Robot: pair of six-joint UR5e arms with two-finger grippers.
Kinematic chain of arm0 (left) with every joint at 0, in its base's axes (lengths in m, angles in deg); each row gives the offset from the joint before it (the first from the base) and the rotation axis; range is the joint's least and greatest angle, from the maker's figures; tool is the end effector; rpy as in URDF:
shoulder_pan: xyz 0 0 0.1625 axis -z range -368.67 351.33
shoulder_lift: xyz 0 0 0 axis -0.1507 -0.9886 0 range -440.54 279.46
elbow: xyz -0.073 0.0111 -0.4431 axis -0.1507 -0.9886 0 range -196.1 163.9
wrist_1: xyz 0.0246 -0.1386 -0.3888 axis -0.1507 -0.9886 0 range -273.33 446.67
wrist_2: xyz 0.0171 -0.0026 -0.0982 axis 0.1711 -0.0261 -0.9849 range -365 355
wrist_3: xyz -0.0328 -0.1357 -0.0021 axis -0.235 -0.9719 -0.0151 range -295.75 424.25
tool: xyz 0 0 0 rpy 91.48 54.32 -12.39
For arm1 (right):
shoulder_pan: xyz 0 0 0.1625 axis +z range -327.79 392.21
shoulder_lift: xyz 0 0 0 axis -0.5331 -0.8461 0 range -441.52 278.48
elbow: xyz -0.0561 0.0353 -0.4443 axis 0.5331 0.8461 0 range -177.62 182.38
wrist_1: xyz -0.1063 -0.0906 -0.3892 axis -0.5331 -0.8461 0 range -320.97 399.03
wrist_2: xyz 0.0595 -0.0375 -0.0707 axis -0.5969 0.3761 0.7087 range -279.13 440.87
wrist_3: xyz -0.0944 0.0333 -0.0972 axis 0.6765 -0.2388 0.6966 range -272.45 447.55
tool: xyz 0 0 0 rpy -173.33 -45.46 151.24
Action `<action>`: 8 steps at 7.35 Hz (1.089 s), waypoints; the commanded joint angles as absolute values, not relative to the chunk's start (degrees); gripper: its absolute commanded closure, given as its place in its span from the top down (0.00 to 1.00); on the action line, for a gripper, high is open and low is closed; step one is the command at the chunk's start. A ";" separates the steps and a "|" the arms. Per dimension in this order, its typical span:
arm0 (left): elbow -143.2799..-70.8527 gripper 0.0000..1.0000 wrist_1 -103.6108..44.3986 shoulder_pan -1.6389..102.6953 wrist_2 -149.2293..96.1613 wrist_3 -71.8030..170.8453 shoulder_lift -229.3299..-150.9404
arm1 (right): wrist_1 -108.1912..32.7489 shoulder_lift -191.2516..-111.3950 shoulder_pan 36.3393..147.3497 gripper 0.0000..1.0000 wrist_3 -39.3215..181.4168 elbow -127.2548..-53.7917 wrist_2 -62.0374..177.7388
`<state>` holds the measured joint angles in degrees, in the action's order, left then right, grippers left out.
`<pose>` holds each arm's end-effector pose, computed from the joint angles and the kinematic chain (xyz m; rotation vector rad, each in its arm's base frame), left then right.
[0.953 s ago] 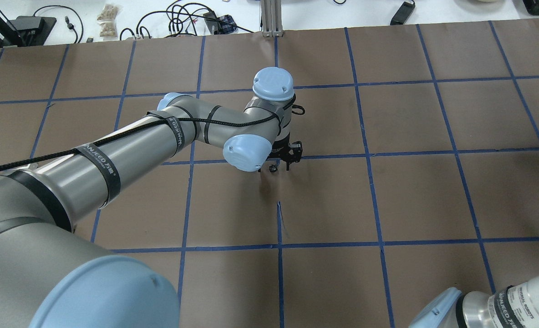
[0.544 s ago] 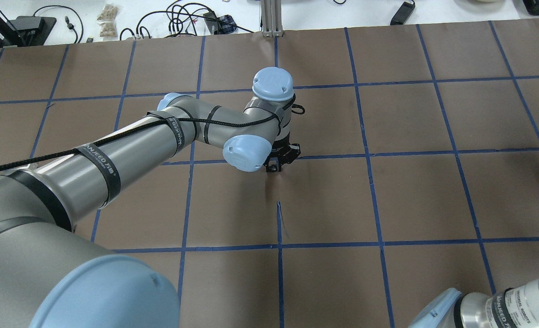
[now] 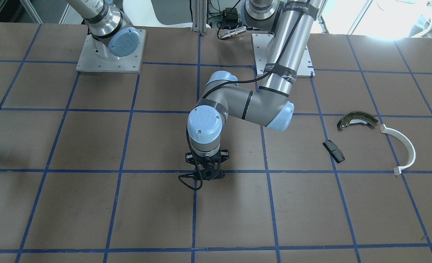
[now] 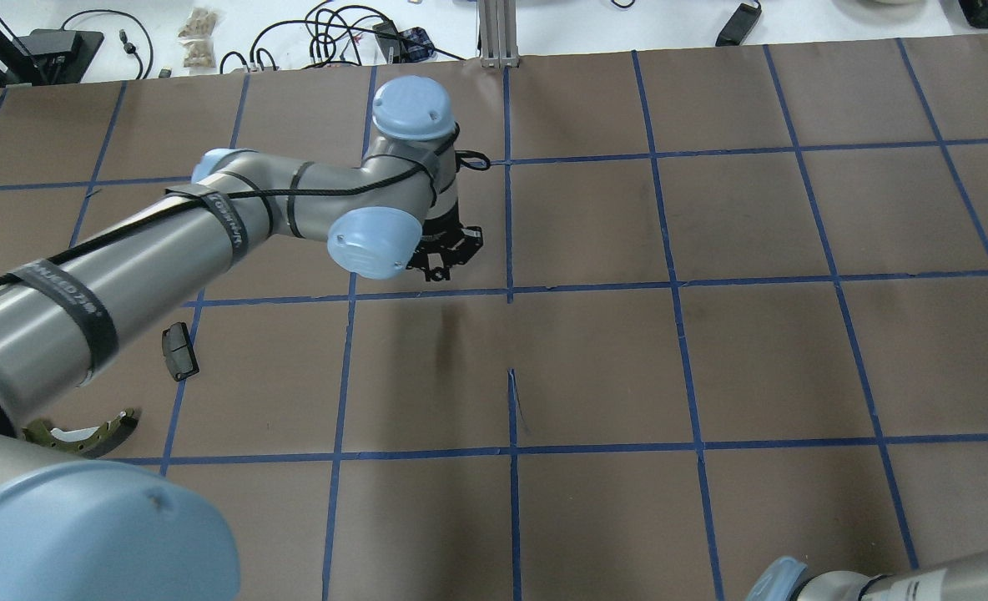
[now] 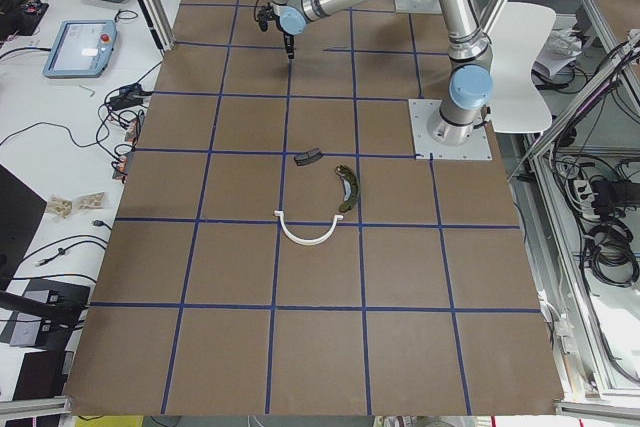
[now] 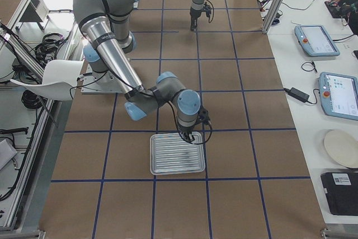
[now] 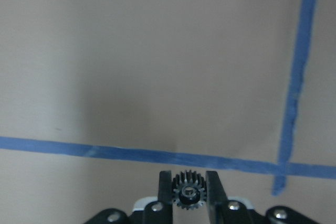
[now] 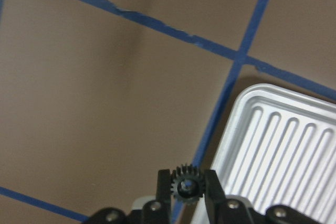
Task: Place bearing gear from tray to pile
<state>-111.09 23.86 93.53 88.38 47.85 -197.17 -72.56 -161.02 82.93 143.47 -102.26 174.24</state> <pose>-0.2540 -0.5828 0.2122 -0.1091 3.0620 0.0926 -0.2369 -0.4872 0.2928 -0.4561 3.0992 0.1334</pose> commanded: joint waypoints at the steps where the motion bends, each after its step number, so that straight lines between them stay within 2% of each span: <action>1: -112.77 0.00 15.95 82.35 90.88 63.21 -190.69 | -70.66 -166.94 97.88 0.08 119.21 -108.60 173.60; 3: -117.24 0.00 18.02 69.45 90.62 80.51 -187.69 | -72.32 -165.29 113.70 0.09 94.08 -109.24 171.50; 5: -119.62 0.00 20.29 57.05 90.63 93.11 -187.33 | -86.49 -156.89 126.63 0.11 71.39 -107.84 163.95; 8: -125.76 0.00 34.15 46.29 90.27 109.04 -189.96 | -91.91 -147.45 139.75 0.14 50.60 -102.05 163.40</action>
